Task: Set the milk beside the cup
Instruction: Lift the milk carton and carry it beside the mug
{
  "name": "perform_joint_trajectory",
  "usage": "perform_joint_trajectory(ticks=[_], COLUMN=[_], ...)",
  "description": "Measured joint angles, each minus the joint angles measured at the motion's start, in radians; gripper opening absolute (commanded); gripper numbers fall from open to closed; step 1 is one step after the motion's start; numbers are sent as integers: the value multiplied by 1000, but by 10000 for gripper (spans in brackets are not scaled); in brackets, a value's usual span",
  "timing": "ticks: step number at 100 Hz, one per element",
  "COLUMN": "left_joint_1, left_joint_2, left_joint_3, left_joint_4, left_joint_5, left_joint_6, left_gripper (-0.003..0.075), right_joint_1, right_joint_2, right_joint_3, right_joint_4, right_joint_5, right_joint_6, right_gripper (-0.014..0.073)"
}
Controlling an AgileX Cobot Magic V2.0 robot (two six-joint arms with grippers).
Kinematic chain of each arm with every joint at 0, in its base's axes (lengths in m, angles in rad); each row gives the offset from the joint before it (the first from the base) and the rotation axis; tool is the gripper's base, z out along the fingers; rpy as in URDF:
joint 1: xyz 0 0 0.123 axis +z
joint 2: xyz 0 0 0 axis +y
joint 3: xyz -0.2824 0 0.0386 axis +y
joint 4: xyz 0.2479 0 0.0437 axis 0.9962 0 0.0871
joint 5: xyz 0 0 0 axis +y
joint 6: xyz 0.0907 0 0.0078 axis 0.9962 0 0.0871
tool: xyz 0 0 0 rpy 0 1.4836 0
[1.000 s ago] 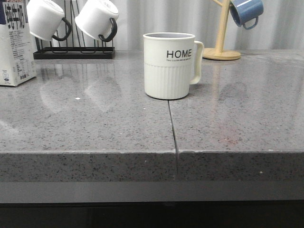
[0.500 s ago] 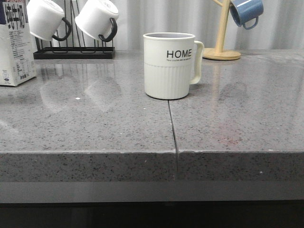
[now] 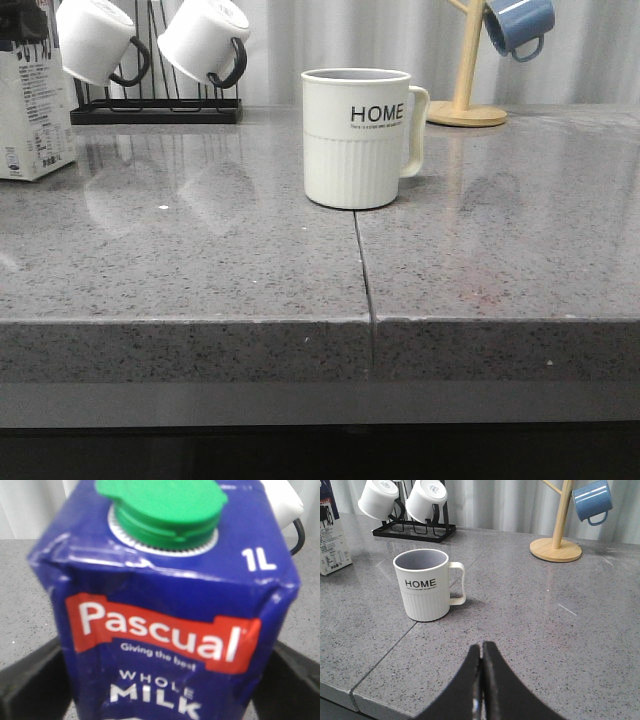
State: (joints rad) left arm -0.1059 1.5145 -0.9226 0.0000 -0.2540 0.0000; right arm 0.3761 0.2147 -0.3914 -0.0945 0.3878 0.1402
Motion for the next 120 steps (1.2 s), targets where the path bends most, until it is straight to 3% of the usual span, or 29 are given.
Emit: perform_joint_trajectory(ticks=[14, 35, 64, 89, 120], left_joint_1=[0, -39, -235, -386, -478], left_joint_2=[0, -30, -89, -12, 65], left_joint_3=[0, 0, 0, -39, -62], left_joint_4=[0, -5, -5, -5, -34], left_joint_5=[-2, 19, 15, -31, -58], left_joint_6=[0, 0, 0, 0, 0], left_gripper=[300, 304, 304, 304, 304], right_joint_1=[0, 0, 0, 0, 0], right_joint_2=[0, 0, 0, 0, 0], right_joint_3=[0, 0, 0, 0, 0], right_joint_4=[0, 0, 0, 0, 0], right_joint_5=[0, 0, 0, 0, 0], right_joint_6=[0, 0, 0, 0, 0], right_gripper=[-66, -66, -66, -66, -66])
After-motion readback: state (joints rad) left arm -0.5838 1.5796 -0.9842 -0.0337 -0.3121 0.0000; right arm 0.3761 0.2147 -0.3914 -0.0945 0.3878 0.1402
